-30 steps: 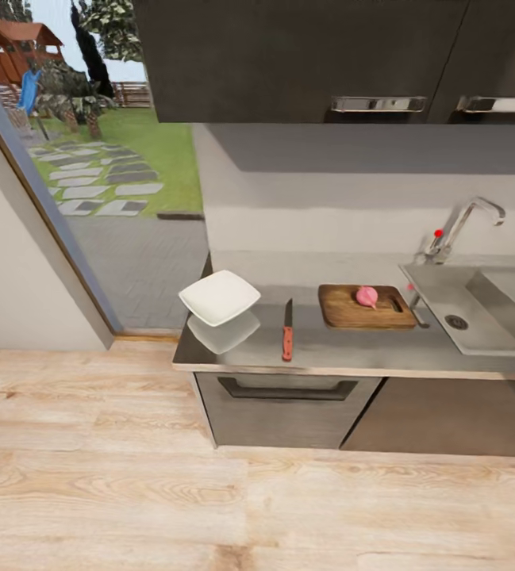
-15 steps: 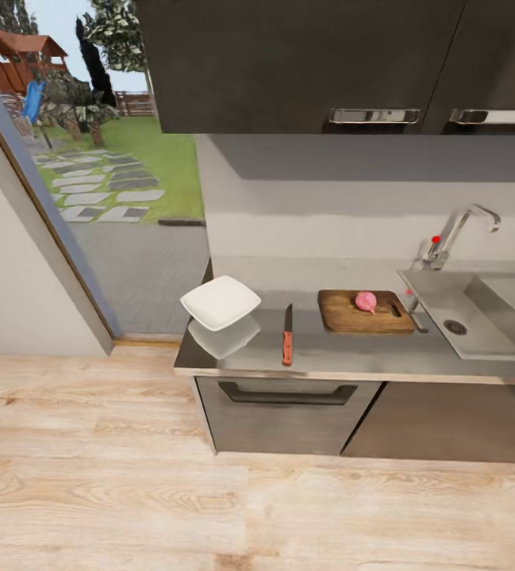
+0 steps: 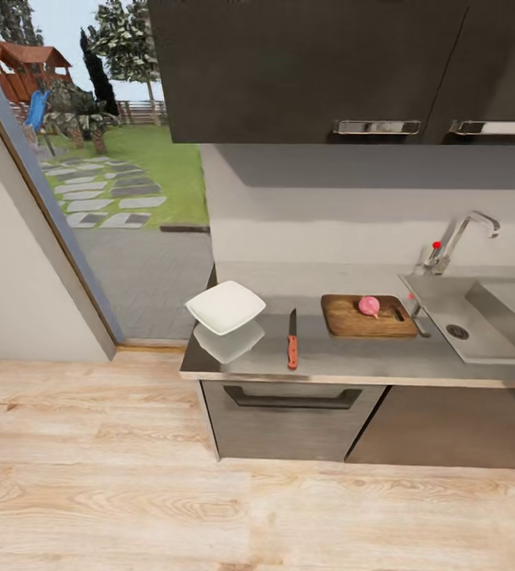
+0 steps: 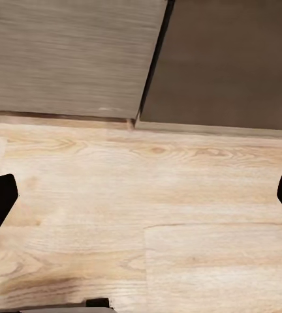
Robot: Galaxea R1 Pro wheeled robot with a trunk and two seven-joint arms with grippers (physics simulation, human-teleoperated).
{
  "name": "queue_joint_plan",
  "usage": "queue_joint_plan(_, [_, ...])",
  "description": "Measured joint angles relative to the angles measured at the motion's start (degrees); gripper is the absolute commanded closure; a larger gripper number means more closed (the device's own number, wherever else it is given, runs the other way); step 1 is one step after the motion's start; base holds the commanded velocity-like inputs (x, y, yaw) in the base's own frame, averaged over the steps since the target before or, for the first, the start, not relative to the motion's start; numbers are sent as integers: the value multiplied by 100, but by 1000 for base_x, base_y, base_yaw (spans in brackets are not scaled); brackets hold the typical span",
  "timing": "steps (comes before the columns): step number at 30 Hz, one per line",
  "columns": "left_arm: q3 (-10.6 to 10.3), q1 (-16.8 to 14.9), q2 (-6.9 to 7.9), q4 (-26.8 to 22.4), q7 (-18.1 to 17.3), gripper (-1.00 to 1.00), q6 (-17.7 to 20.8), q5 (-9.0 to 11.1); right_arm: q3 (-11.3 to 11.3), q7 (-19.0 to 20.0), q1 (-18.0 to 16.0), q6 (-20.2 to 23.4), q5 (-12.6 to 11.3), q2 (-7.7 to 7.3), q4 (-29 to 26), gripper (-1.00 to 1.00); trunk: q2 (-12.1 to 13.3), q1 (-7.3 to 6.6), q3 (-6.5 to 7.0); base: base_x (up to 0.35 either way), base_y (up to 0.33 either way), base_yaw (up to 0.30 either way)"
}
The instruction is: In the kitchen, take the Vidalia onion out of the sink, dice it on the chopping board with the paring knife, put the diced onion into the bowl on the countertop, then place both the paring knife and the chopping board into the sink.
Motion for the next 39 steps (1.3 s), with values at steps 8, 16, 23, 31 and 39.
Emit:
queue_joint_plan(8, [0, 0, 0, 0, 0, -100, 0, 0, 1, -1, 0, 4, 0, -1, 0, -100, 0, 0, 72, 0, 179, 0])
queue_joint_plan(16, [0, 0, 0, 1, -1, -100, 0, 0, -2, 1, 1, 4, 0, 0, -1, -100, 0, 0, 143, 0, 25, 0])
queue_joint_plan(23, [0, 0, 0, 1, -2, -100, 0, 0, -2, 1, 1, 3, 0, 1, -1, -100, 0, 0, 206, 0, 1, 0])
queue_joint_plan(31, [0, 0, 0, 1, -1, -100, 0, 0, -2, 1, 1, 2, 0, 0, -1, -100, 0, 0, 277, -1, 0, 0])
queue_joint_plan(39, [0, 0, 0, 45, -7, -100, 0, 0, 5, 2, 1, 5, 3, 0, -15, -100, 1, 3, 339, -215, 0, 0])
